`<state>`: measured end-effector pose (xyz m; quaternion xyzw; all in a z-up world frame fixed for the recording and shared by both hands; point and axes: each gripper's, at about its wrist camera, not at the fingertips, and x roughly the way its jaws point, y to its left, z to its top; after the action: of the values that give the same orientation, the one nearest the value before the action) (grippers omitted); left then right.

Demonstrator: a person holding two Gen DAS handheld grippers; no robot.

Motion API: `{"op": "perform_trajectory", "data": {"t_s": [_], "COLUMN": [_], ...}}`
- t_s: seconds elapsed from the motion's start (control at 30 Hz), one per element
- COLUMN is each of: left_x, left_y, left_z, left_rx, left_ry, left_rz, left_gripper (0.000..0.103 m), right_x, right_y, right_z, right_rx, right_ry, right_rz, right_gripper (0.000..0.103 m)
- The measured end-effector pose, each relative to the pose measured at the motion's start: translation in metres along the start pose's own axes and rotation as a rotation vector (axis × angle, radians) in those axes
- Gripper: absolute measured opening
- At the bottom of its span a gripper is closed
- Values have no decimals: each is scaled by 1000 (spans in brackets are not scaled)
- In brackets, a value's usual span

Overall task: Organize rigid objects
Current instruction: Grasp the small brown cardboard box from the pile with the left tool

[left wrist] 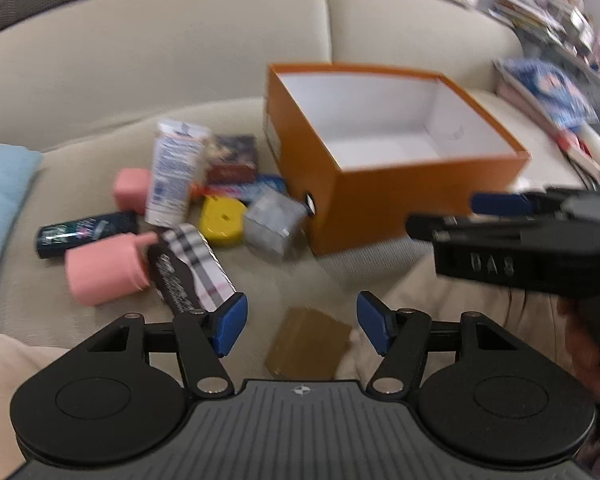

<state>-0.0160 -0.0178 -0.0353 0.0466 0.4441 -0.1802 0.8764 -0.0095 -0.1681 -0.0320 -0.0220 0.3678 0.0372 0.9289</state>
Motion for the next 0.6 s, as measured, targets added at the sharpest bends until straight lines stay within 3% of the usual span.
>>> {"op": "perform_trajectory", "data": {"t_s": [0.13,0.33,0.6], "left_x": [16,45,70], "left_y": [-9,-15,-20], "left_z": [-3,-5,-4], "left_rx": [61,90,122], "left_ry": [70,196,288], "left_rz": [-21,-32,4], "left_gripper": [75,75,77], "right_x": [8,21,33], "right_y": [-4,-8,-8], "right_z": [-2,-6,-7], "right_rx": [21,53,66], "right_ry": [40,96,122], "right_rz": [41,103,140], "right_gripper": [51,49,50]}}
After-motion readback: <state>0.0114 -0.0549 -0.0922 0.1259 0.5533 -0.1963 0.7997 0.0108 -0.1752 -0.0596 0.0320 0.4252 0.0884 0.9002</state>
